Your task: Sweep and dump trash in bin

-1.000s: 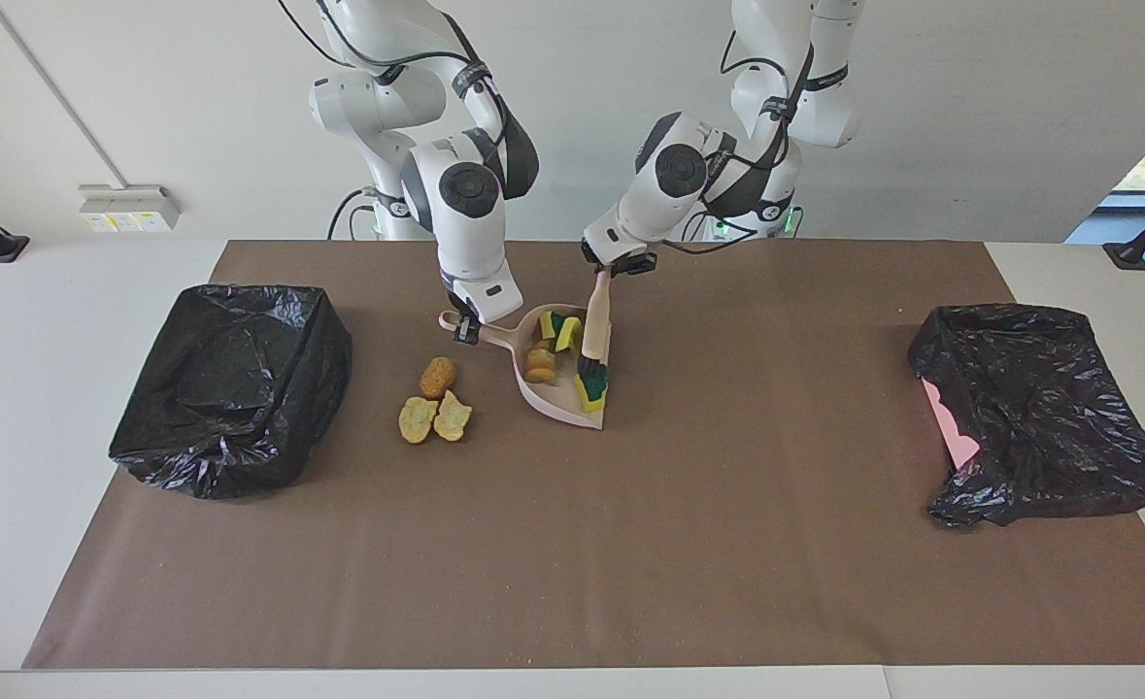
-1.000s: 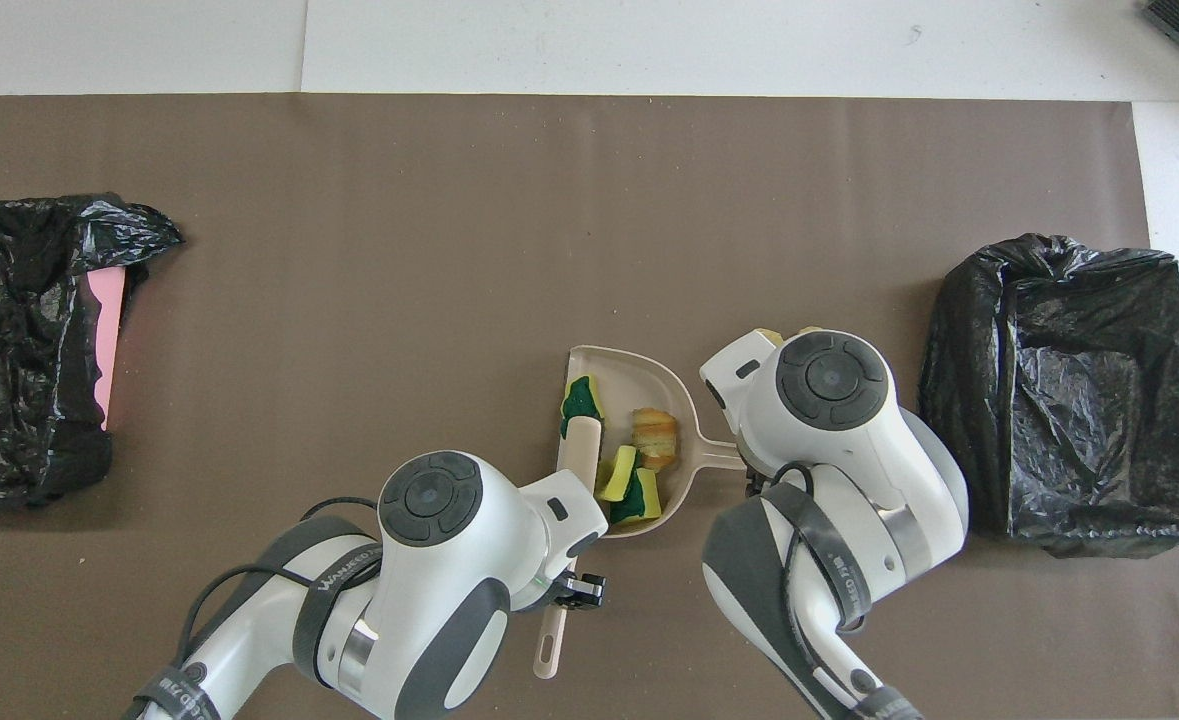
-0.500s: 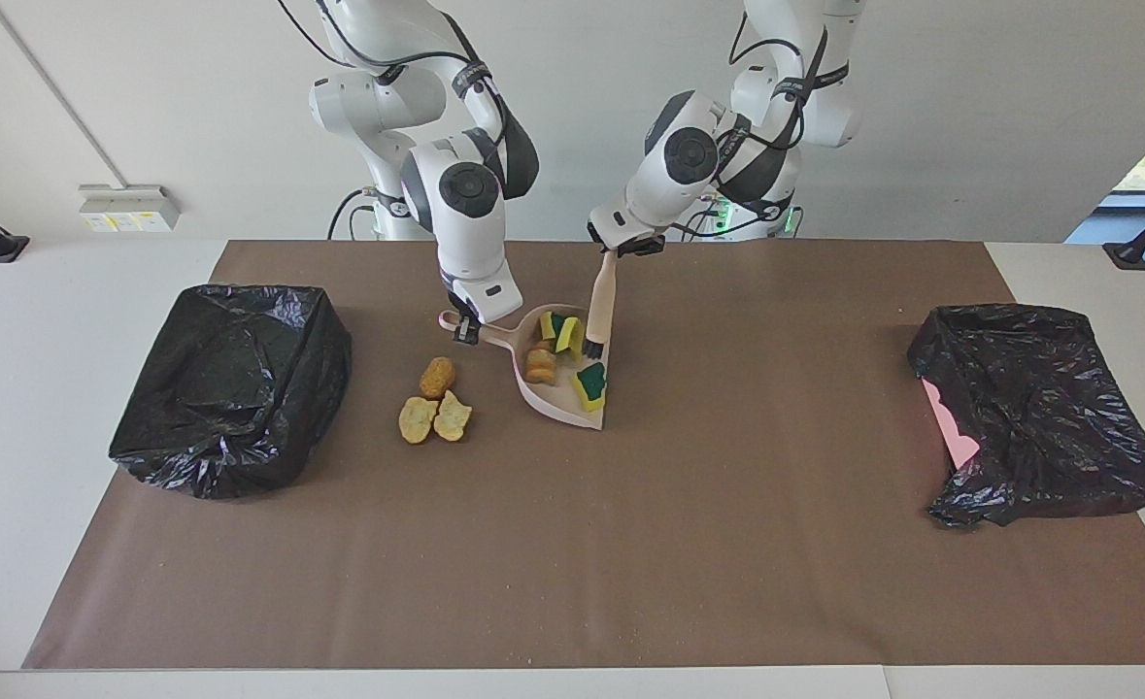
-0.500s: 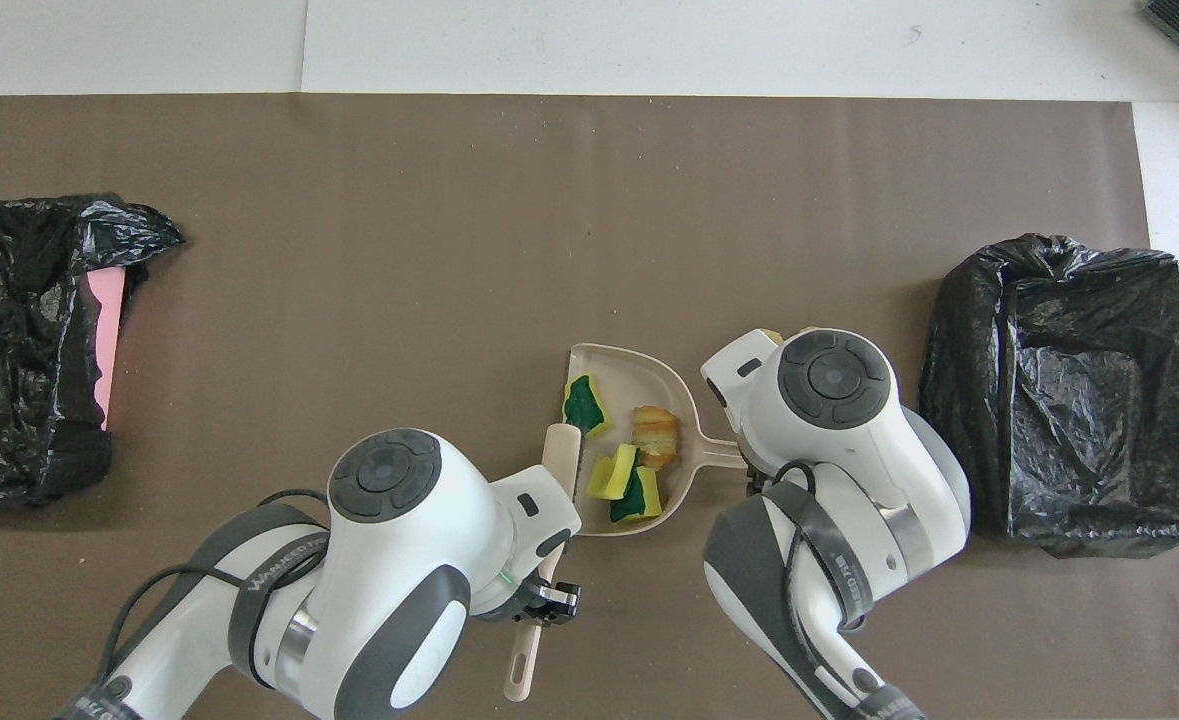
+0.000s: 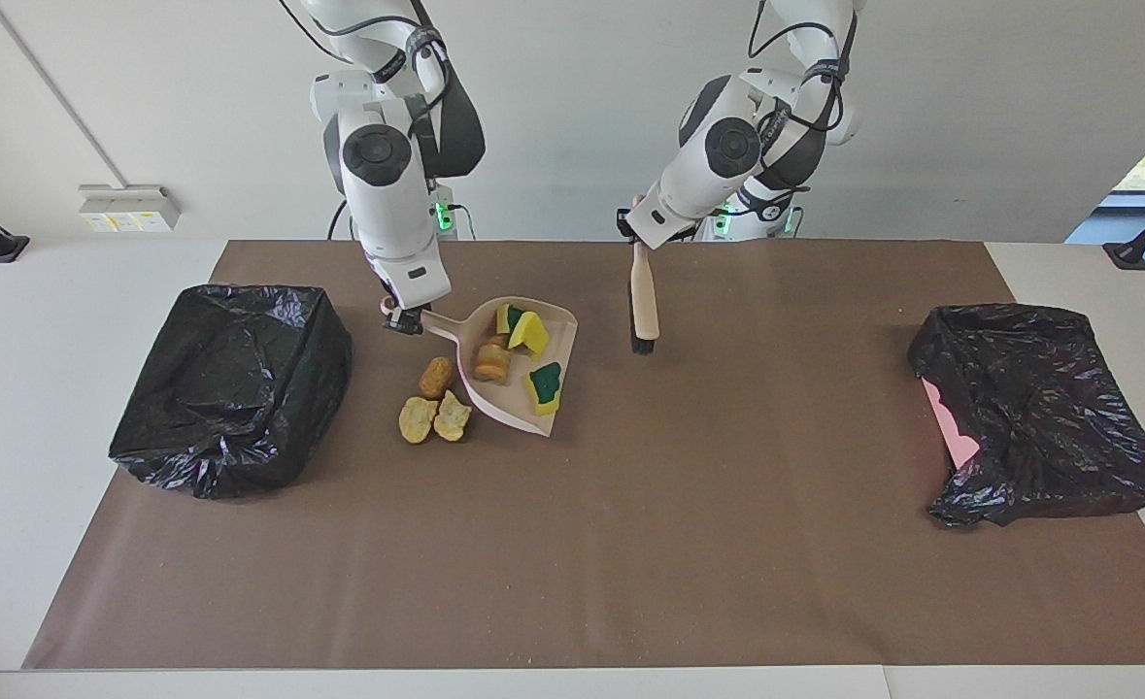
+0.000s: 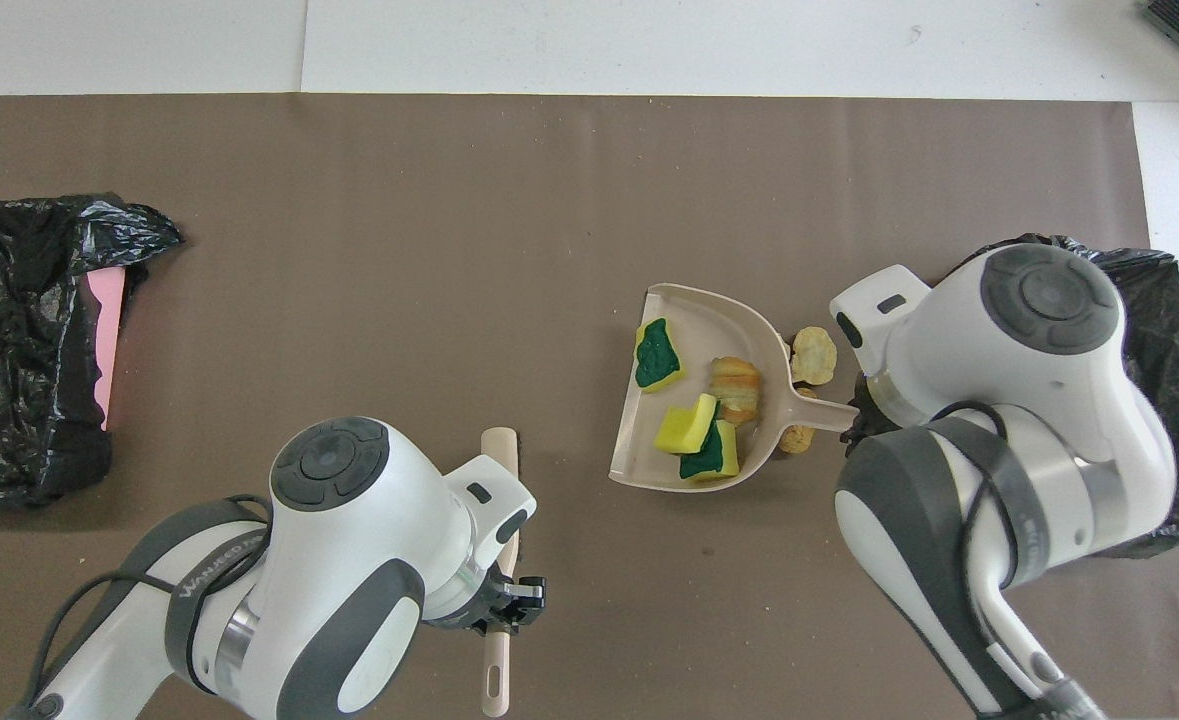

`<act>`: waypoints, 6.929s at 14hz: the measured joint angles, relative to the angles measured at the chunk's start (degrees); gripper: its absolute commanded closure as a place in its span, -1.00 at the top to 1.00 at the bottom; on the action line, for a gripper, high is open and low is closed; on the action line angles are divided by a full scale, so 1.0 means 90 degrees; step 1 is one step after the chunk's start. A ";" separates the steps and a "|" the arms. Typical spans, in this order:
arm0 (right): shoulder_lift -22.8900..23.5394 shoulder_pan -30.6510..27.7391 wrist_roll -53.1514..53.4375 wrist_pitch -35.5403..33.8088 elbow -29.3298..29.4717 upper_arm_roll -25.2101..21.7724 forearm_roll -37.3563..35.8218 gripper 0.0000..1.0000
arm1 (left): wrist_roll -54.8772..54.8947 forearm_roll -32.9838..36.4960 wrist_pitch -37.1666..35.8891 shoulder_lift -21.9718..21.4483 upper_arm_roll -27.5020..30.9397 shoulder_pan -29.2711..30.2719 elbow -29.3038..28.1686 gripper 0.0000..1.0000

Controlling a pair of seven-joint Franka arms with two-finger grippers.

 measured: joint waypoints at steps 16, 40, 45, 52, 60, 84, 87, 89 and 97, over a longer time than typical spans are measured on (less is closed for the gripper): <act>-0.0171 -0.2575 -0.3395 -0.0247 0.1284 -0.1702 -0.1454 -1.00 | -0.2683 0.0021 0.2649 0.0167 -0.0200 -0.2537 -0.1471 -1.00; -0.0682 -0.2121 -0.2882 -0.0102 0.1291 -0.1160 -0.4079 -1.00 | 0.0835 0.2164 -0.0525 -0.0204 0.0055 0.0847 0.2196 1.00; -0.0808 -0.1981 0.0487 -0.1062 0.1201 -0.0283 -0.2298 -1.00 | 0.2235 0.2362 -0.0850 0.0014 0.0077 0.2172 0.2688 1.00; -0.0258 0.0105 0.6088 -0.0920 0.0893 0.0070 -0.0687 -1.00 | 0.3046 0.2685 -0.1085 0.0460 0.0076 0.2984 0.3484 1.00; 0.2152 0.1922 1.0239 0.1200 0.1621 0.0053 -0.0186 -1.00 | 0.3045 0.2652 -0.1543 0.0557 0.0139 0.3304 0.4128 1.00; 0.1821 0.2467 1.0729 0.0214 0.2140 0.0027 0.0660 1.00 | 0.3475 0.2631 -0.2063 0.0465 0.0730 0.3608 0.4202 1.00; 0.0830 0.2680 1.0709 0.0012 0.1024 0.0046 0.1002 1.00 | 0.3609 0.2629 -0.2160 0.0429 0.0849 0.3504 0.4202 1.00; 0.0292 0.2958 1.0709 0.0276 0.0082 0.0055 0.1496 1.00 | 0.3609 0.2630 -0.2163 0.0419 0.0847 0.3424 0.4202 1.00; -0.0810 0.4185 1.0956 0.1748 -0.2577 0.0052 0.2624 1.00 | 0.3634 0.2631 -0.2187 0.0419 0.0889 0.3347 0.4199 1.00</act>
